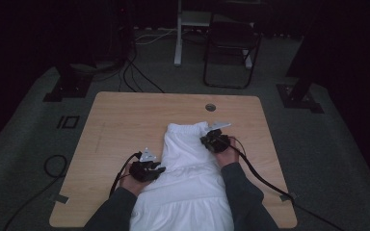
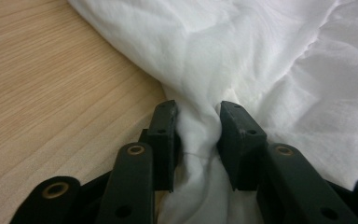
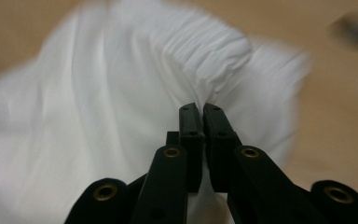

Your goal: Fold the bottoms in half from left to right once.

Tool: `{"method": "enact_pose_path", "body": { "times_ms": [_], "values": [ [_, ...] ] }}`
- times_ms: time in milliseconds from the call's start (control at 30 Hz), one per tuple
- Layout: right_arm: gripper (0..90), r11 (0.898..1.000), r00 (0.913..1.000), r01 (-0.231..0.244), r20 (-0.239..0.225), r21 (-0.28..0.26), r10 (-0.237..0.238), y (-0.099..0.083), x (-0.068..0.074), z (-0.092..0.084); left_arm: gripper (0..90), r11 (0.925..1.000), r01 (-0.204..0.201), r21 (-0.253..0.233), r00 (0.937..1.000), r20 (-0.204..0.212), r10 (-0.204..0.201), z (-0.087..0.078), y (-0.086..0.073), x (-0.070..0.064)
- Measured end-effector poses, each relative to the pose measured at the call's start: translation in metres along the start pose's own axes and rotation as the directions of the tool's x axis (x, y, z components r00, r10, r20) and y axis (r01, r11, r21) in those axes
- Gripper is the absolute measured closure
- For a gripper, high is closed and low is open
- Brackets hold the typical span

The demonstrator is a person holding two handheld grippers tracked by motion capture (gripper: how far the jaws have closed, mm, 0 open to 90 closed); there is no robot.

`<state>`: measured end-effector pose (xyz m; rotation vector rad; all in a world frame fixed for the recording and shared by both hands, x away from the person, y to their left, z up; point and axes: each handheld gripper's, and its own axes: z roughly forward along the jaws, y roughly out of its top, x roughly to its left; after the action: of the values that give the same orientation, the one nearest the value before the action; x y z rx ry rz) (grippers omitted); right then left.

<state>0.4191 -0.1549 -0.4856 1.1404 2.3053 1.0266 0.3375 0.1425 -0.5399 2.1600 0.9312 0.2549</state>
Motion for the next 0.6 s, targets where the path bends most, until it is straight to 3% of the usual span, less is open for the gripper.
{"method": "enact_pose_path", "body": {
  "times_ms": [67, 133, 200, 267, 433, 500, 600],
  "values": [
    [87.6, 0.998, 0.9947, 0.021, 0.102, -0.060, -0.015, 0.009, -0.011, -0.012, 64.9, 1.0000, -0.005, 0.006, 1.0000, -0.004, 0.005, 0.000, 0.001, -0.001],
    [87.5, 0.998, 0.9914, 0.016, 0.130, -0.061, -0.008, 0.011, -0.021, -0.010, 63.9, 0.9999, -0.005, 0.010, 1.0000, -0.005, 0.005, 0.000, 0.001, -0.002],
    [87.3, 1.000, 0.9890, 0.010, 0.148, -0.007, -0.009, 0.008, -0.030, 0.004, 62.5, 0.9999, -0.010, 0.013, 0.9999, 0.003, 0.010, 0.001, 0.002, -0.002],
    [87.0, 0.999, 0.9891, -0.003, 0.147, 0.032, -0.001, 0.002, -0.035, 0.021, 61.3, 0.9998, -0.011, 0.019, 0.9999, 0.007, 0.011, 0.001, 0.003, -0.002],
    [79.0, 0.990, 0.9894, -0.106, 0.109, 0.092, 0.096, -0.012, -0.045, 0.047, 54.7, 0.9997, -0.021, -0.014, 0.9996, -0.018, 0.020, -0.006, 0.016, 0.006],
    [70.5, 0.990, 0.9881, -0.112, 0.115, 0.090, 0.102, -0.012, -0.047, 0.046, 51.3, 0.9989, -0.023, -0.040, 0.9991, -0.037, 0.021, -0.010, 0.028, 0.011],
    [57.3, 0.987, 0.9830, -0.157, 0.101, 0.032, 0.153, -0.009, -0.052, 0.035, 46.5, 0.9968, -0.018, -0.077, 0.9976, -0.068, 0.013, -0.010, 0.052, 0.022]
  ]
}}
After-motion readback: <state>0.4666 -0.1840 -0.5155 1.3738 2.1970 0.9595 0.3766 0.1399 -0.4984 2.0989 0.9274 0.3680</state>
